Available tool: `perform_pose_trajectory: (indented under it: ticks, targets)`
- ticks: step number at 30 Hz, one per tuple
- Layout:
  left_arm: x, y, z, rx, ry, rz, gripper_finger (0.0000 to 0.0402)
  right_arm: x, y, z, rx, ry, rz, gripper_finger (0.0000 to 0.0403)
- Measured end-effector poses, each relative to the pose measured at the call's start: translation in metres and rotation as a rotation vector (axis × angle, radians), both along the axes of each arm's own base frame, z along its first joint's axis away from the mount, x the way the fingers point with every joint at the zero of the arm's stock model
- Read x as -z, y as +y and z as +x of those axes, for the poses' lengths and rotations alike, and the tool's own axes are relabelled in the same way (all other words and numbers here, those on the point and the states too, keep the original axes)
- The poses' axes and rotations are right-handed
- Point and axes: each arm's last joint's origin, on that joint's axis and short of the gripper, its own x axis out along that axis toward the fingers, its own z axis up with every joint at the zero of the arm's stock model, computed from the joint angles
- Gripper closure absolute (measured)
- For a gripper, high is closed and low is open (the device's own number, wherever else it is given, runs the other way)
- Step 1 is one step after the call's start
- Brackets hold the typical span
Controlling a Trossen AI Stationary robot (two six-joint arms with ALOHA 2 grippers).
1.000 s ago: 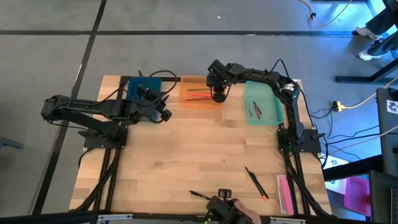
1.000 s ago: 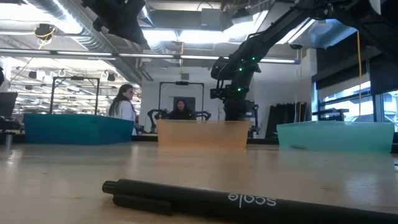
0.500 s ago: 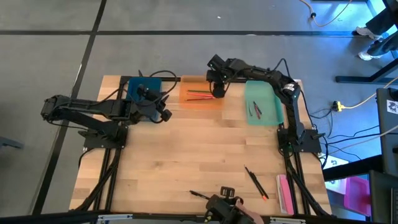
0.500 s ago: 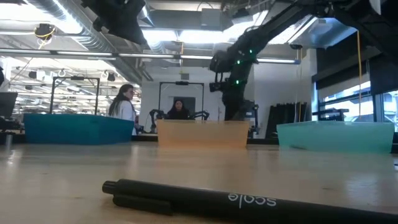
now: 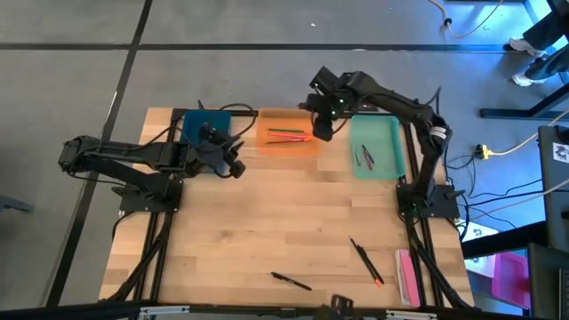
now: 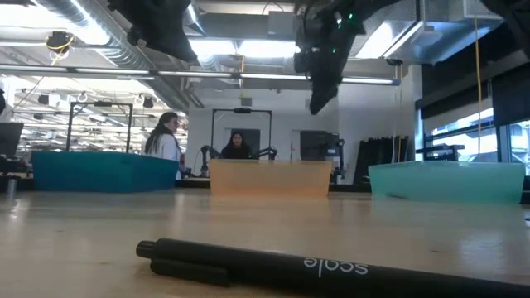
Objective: Sort crayons/erasers/pens/pencils in bins
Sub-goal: Put the blue pencil into the orange bin
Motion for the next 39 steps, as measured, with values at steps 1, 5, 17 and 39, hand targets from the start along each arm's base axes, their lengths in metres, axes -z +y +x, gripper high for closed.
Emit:
perform_pose_trajectory:
  ticks: [1, 5, 17, 39]
  targets:
    - [0.000, 0.000, 0.000, 0.015, 0.000, -0.010, 0.0321, -0.004, 0.006, -0.002, 0.015, 0.007, 0.019, 0.0263]
    - [0.001, -0.004, 0.002, 0.087, 0.000, -0.053, 0.0321, -0.022, 0.032, -0.010, 0.055, 0.025, 0.066, 0.0263]
    - [0.001, -0.042, 0.001, 0.299, 0.007, -0.081, 0.0321, -0.035, 0.140, -0.059, 0.225, -0.054, 0.149, 0.0263]
    - [0.001, -0.081, -0.007, 0.493, 0.011, -0.080, 0.0321, 0.036, 0.300, -0.101, 0.615, 0.276, 0.377, 0.0263]
